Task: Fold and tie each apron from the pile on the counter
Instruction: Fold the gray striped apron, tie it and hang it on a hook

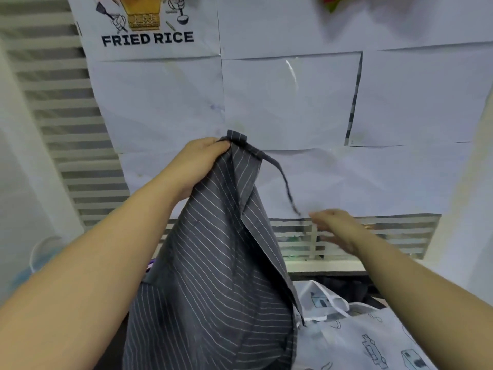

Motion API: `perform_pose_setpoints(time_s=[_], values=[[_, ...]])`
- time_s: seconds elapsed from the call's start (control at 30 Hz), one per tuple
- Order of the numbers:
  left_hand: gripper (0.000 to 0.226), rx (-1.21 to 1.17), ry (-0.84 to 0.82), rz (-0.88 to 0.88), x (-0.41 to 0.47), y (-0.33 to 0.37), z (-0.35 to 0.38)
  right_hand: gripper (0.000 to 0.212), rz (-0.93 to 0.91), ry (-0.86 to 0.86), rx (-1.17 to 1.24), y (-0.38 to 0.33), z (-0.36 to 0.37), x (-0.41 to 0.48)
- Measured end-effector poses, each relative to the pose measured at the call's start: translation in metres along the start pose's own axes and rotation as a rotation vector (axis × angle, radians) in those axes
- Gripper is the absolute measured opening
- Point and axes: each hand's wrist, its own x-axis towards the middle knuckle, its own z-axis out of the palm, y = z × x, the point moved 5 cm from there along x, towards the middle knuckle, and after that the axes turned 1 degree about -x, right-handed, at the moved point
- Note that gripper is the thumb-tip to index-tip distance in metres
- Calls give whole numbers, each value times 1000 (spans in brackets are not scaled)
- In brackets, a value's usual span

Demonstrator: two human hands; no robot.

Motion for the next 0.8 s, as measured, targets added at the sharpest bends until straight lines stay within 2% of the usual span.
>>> perform_pose_setpoints(time_s=[0.07, 0.17, 0.2, 0.23, 0.3, 0.37, 0.43, 0.5, 0.57, 0.67, 0.73, 0.8], values=[[22, -54, 43, -39, 1, 1, -5, 10, 92, -84, -88, 46, 15, -9], [21, -90, 105, -82, 2, -2, -11, 8, 466, -477, -347, 134, 54, -42], [21, -99, 122, -93, 3, -4, -12, 10, 546, -552, -389, 157, 67, -51], [20, -108, 136, -102, 3, -7, -13, 12, 574, -552, -399, 172, 77, -58], [19, -123, 165, -112, 3, -12, -15, 25, 562, -417, -329, 196, 92, -58], [20, -130, 204, -119, 4, -16, -20, 44, 550, -288, -172, 208, 103, -56], [19, -153, 236, -119, 3, -18, -25, 44, 560, -243, 8, 213, 111, -57], [19, -172, 273, -124, 3, -20, -32, 28, 574, -276, 164, 200, 120, -61], [21, -186, 339, -145, 3, -25, -43, 30, 560, -365, 318, 162, 122, -66], [19, -284, 465, -218, 6, -46, -68, 32, 291, -485, 460, 72, 93, -68], [20, -387, 535, -301, 5, -70, -84, 28, 158, -390, 596, 18, 55, -65], [22, -483, 550, -379, 3, -97, -95, 32, 52, -206, 750, -22, 14, -58]])
